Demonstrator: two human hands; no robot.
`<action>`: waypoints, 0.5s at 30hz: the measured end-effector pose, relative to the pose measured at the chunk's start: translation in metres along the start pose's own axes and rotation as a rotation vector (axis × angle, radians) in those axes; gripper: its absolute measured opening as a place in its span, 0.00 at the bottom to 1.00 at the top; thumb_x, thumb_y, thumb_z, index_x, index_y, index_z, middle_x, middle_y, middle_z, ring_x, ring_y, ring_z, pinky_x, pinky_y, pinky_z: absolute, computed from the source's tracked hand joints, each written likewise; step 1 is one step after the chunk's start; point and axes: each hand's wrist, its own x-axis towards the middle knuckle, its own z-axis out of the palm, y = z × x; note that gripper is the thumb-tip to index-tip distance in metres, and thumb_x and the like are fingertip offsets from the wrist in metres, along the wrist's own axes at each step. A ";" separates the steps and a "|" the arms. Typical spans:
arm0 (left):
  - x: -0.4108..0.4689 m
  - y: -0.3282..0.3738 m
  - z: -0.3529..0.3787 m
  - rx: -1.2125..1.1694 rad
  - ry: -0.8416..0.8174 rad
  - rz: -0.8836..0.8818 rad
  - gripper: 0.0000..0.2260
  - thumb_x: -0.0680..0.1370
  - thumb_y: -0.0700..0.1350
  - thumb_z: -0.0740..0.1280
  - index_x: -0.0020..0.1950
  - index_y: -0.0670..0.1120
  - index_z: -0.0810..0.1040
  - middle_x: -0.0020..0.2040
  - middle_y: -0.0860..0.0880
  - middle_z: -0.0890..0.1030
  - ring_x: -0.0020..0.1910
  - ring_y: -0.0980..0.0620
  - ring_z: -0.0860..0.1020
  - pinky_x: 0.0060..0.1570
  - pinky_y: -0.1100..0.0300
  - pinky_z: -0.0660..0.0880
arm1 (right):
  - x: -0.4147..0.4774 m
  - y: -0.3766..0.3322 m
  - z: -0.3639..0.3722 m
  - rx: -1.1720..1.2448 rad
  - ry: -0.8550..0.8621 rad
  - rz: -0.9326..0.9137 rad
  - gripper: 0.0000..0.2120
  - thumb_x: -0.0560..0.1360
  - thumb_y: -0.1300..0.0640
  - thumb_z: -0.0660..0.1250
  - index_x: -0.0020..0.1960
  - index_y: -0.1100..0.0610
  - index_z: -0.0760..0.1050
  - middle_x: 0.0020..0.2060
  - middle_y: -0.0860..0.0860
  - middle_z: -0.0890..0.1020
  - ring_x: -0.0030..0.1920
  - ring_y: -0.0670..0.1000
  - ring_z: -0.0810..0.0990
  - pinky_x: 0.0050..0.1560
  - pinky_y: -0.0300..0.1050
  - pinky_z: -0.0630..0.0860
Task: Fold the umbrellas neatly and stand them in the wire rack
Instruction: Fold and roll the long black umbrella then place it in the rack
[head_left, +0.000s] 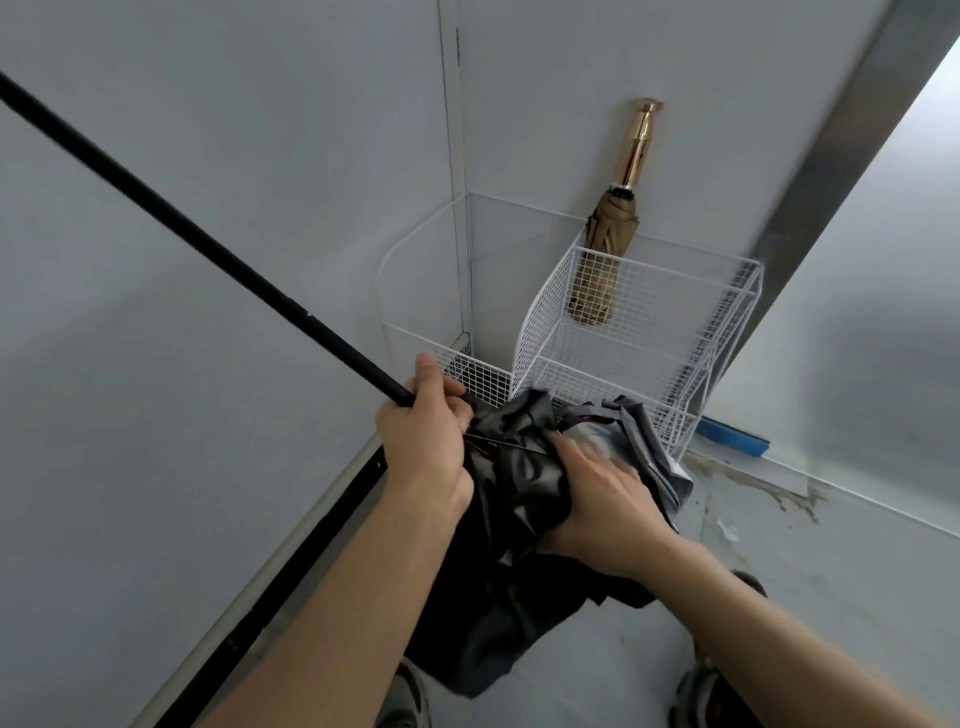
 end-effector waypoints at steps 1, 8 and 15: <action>-0.004 0.002 0.001 -0.024 -0.051 -0.046 0.20 0.83 0.50 0.61 0.33 0.43 0.71 0.21 0.50 0.66 0.23 0.55 0.65 0.35 0.61 0.68 | 0.002 0.003 -0.003 0.066 -0.015 0.006 0.41 0.64 0.42 0.75 0.73 0.46 0.64 0.66 0.49 0.75 0.68 0.54 0.72 0.65 0.49 0.70; -0.006 0.023 -0.013 0.254 -0.598 0.204 0.12 0.79 0.49 0.66 0.43 0.43 0.83 0.46 0.46 0.86 0.46 0.55 0.83 0.51 0.56 0.77 | -0.006 0.016 -0.035 0.627 -0.363 -0.036 0.14 0.67 0.72 0.71 0.49 0.59 0.79 0.44 0.53 0.81 0.44 0.47 0.79 0.46 0.39 0.79; -0.008 0.016 -0.010 0.113 -0.678 0.092 0.06 0.79 0.41 0.67 0.45 0.41 0.82 0.31 0.42 0.80 0.39 0.41 0.84 0.42 0.54 0.79 | -0.017 0.007 -0.037 0.873 -0.680 -0.028 0.16 0.62 0.64 0.65 0.21 0.48 0.81 0.22 0.42 0.80 0.27 0.37 0.79 0.32 0.30 0.74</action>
